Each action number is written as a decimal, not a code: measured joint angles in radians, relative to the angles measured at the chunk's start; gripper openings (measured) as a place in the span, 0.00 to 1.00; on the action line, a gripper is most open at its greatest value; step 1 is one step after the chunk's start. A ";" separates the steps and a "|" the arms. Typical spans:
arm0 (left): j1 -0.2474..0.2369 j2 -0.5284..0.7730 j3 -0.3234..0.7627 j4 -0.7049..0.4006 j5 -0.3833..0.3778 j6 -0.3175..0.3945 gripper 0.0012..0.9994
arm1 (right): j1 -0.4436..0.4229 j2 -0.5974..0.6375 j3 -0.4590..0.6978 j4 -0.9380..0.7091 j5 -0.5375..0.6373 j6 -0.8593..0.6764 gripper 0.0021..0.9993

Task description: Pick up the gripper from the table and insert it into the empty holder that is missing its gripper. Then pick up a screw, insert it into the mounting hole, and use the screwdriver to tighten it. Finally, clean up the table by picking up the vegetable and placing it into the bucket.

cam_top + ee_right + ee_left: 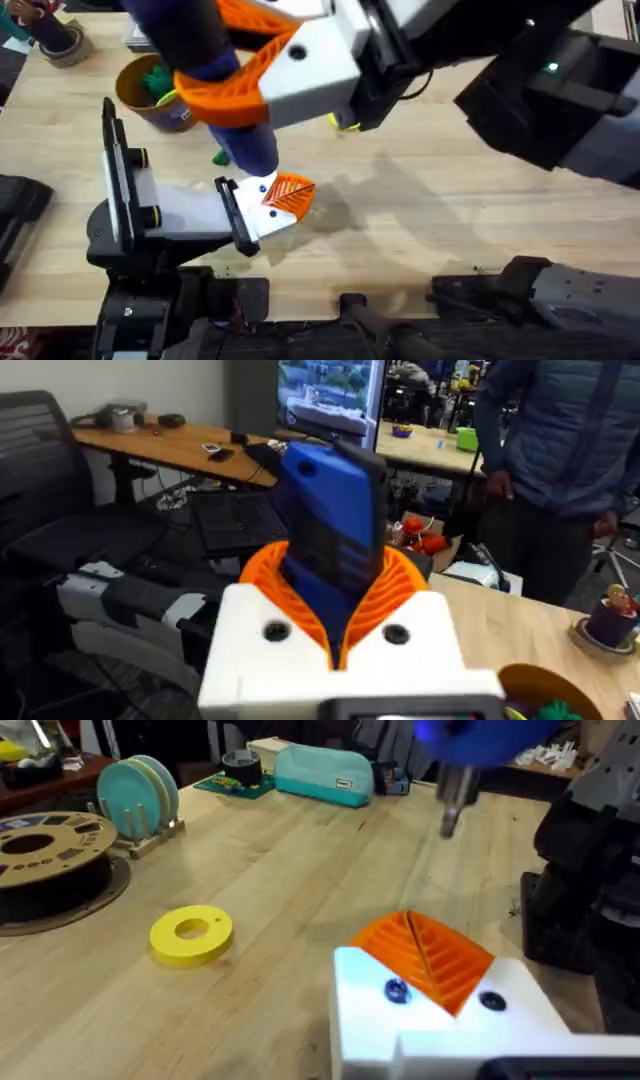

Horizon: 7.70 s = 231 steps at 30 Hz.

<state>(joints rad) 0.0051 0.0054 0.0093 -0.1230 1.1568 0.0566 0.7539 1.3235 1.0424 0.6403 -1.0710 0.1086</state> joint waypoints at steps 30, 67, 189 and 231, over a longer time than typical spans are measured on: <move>0.000 0.000 0.000 0.000 0.000 0.000 0.00 | 0.047 0.020 -0.039 0.003 0.000 -0.113 0.02; 0.000 0.000 0.000 0.000 0.000 0.000 0.00 | 0.061 0.084 -0.059 0.019 0.000 -0.121 0.02; 0.000 0.000 0.000 -0.001 0.003 -0.004 0.00 | 0.024 0.071 -0.169 0.209 0.039 0.008 0.02; -0.001 0.000 0.000 -0.001 0.011 -0.004 0.00 | 0.031 0.063 -0.177 0.218 0.025 -0.001 0.02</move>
<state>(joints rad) 0.0044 0.0055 0.0093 -0.1242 1.1675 0.0528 0.7845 1.3864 0.8651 0.8583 -1.0463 0.1072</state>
